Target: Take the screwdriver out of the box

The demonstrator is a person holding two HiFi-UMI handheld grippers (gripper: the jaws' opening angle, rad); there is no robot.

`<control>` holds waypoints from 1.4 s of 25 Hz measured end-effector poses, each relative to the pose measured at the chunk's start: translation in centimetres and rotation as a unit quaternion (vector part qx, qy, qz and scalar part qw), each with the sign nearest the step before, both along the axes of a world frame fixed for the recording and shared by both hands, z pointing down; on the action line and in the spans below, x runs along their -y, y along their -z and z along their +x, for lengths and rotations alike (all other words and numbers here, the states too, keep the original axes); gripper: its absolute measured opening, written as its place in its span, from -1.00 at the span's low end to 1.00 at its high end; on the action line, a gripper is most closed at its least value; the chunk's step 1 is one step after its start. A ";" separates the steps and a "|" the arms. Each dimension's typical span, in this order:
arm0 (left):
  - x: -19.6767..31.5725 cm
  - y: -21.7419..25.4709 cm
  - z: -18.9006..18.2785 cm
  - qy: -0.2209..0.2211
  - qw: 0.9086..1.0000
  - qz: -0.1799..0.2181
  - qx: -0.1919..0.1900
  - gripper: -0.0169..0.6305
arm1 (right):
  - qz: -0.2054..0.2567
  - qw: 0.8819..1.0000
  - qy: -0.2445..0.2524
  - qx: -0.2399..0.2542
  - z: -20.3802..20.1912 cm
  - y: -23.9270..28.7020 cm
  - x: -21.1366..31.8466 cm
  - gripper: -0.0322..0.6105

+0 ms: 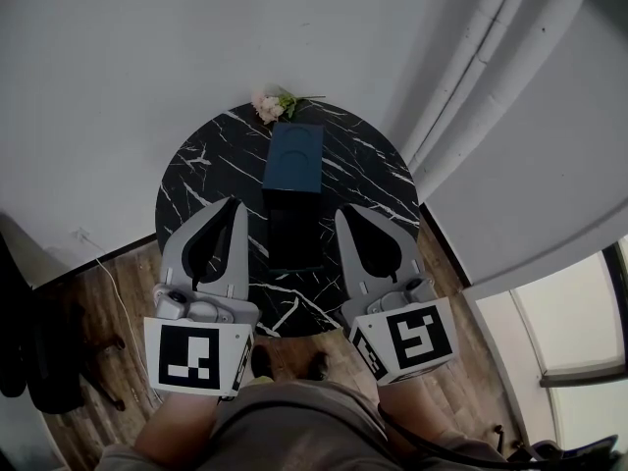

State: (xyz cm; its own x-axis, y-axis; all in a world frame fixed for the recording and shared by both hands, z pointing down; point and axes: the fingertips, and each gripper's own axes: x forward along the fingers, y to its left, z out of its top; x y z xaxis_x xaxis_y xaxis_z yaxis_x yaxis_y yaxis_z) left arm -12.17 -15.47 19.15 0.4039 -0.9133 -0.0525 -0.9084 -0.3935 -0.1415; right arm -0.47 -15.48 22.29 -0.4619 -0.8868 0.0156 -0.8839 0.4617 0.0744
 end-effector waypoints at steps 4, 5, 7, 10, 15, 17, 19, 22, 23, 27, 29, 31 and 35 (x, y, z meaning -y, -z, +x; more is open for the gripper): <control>-0.1 -0.1 0.2 -0.004 1.000 -0.001 -0.002 -0.95 | -0.001 1.000 0.001 0.001 0.0 0.0 -0.1 -0.82; -0.1 -0.1 0.3 -0.005 1.000 -0.001 -0.003 -0.95 | -0.001 1.000 0.001 0.002 0.0 0.0 -0.1 -0.82; 0.0 -0.1 0.4 -0.006 1.000 0.000 -0.002 -0.95 | -0.001 1.000 0.000 0.002 0.1 -0.1 -0.1 -0.82; 0.1 -0.1 0.4 -0.006 1.000 0.001 0.001 -0.95 | -0.003 1.000 0.000 0.001 0.1 -0.2 0.0 -0.82; 0.2 -0.2 0.5 -0.008 1.000 -0.001 -0.001 -0.95 | -0.004 1.000 0.000 0.001 0.1 -0.3 0.0 -0.82; 0.2 -0.3 0.5 -0.009 1.000 -0.002 -0.002 -0.95 | -0.004 1.000 0.000 0.001 0.1 -0.4 0.1 -0.82; 0.3 -0.3 0.5 -0.009 1.000 -0.003 -0.002 -0.95 | -0.005 1.000 0.000 0.001 0.0 -0.5 0.1 -0.82; 0.4 -0.3 0.6 -0.010 1.000 -0.003 -0.001 -0.95 | -0.006 1.000 0.000 0.001 0.0 -0.5 0.3 -0.82; 0.4 -0.3 0.6 -0.010 1.000 -0.003 -0.001 -0.95 | -0.006 1.000 0.000 0.002 0.0 -0.5 0.3 -0.82; 0.7 -0.5 0.5 -0.011 1.000 -0.003 0.000 -0.95 | -0.007 1.000 -0.001 0.001 0.0 -0.7 0.5 -0.82; 0.7 -0.6 0.5 -0.012 1.000 -0.003 0.000 -0.95 | -0.007 1.000 -0.001 0.001 0.0 -0.8 0.6 -0.82; 0.9 -0.6 0.5 -0.011 1.000 -0.002 0.001 -0.95 | -0.007 1.000 -0.001 0.001 0.0 -0.9 0.6 -0.82; 1.0 -0.6 0.6 -0.013 1.000 -0.004 -0.001 -0.95 | -0.007 1.000 -0.003 0.000 0.1 -0.9 0.8 -0.82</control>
